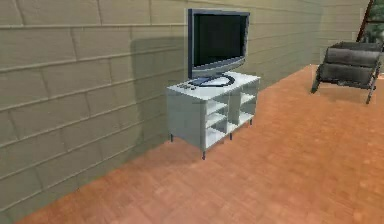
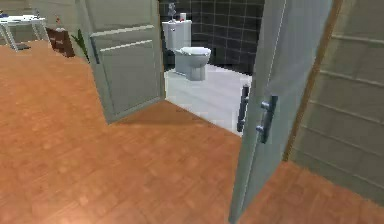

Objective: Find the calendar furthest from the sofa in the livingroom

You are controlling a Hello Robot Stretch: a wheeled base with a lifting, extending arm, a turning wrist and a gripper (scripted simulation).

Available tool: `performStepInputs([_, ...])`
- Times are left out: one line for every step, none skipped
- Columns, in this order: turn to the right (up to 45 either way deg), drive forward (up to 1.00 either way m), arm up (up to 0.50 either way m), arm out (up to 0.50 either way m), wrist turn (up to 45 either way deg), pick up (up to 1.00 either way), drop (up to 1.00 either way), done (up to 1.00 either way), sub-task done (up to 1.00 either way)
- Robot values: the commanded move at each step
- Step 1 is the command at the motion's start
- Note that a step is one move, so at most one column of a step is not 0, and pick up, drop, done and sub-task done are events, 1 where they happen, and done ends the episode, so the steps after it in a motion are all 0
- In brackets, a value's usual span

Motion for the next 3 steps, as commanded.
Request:
performStepInputs([0.0,1.00,0.00,0.00,0.0,0.00,0.00,0.00,0.00])
performStepInputs([0.0,0.35,0.00,0.00,0.0,0.00,0.00,0.00,0.00])
performStepInputs([45.0,0.00,0.00,0.00,0.0,0.00,0.00,0.00,0.00])
